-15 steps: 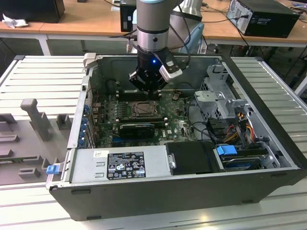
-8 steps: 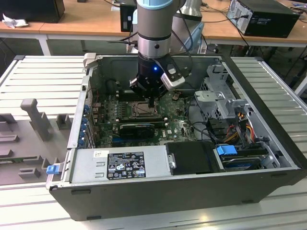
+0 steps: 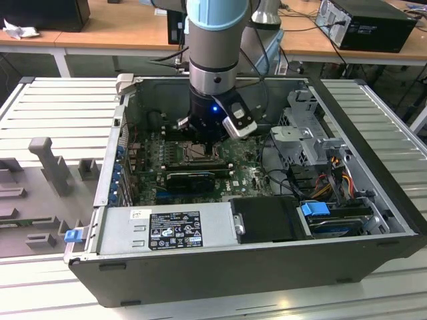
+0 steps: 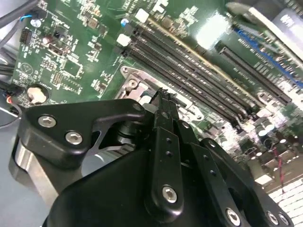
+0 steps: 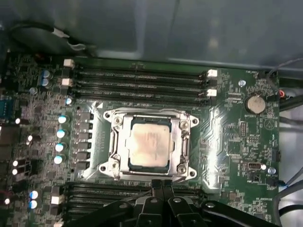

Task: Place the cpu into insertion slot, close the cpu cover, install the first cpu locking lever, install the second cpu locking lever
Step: 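Install the second cpu locking lever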

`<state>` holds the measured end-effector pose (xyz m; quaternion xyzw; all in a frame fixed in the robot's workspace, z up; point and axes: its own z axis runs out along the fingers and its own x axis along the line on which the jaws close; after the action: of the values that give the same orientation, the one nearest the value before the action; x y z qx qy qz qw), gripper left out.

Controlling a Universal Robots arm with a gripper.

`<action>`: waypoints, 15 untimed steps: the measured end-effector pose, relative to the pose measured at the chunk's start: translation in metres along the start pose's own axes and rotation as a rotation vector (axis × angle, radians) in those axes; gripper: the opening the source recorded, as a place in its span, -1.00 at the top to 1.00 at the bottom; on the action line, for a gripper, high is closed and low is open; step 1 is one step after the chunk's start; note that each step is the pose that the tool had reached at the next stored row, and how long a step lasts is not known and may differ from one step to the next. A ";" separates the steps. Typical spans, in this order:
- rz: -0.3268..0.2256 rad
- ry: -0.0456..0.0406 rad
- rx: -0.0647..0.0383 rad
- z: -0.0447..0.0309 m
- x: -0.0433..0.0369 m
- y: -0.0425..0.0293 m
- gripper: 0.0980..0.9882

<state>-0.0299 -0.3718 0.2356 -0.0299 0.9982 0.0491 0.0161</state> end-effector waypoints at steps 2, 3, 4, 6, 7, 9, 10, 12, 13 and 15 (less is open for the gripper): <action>-0.005 0.0002 -0.004 -0.0001 0.0061 -0.0062 0.98; -0.012 0.0007 -0.009 0.0004 0.0136 -0.0067 0.98; -0.016 0.0008 -0.013 0.0007 0.0191 -0.0067 0.98; -0.017 -0.0004 -0.032 0.0012 0.0284 -0.0074 0.98; -0.018 -0.0014 -0.048 0.0019 0.0349 -0.0110 0.98; -0.024 -0.0016 -0.062 0.0076 0.0366 -0.0138 0.98; -0.026 -0.0014 -0.063 0.0100 0.0368 -0.0141 0.98; -0.035 -0.0006 -0.070 0.0167 0.0378 -0.0148 0.98; -0.039 -0.0005 -0.075 0.0202 0.0384 -0.0152 0.98; -0.041 -0.0007 -0.083 0.0227 0.0392 -0.0164 0.98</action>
<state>-0.0673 -0.3881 0.2100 -0.0510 0.9945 0.0901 0.0163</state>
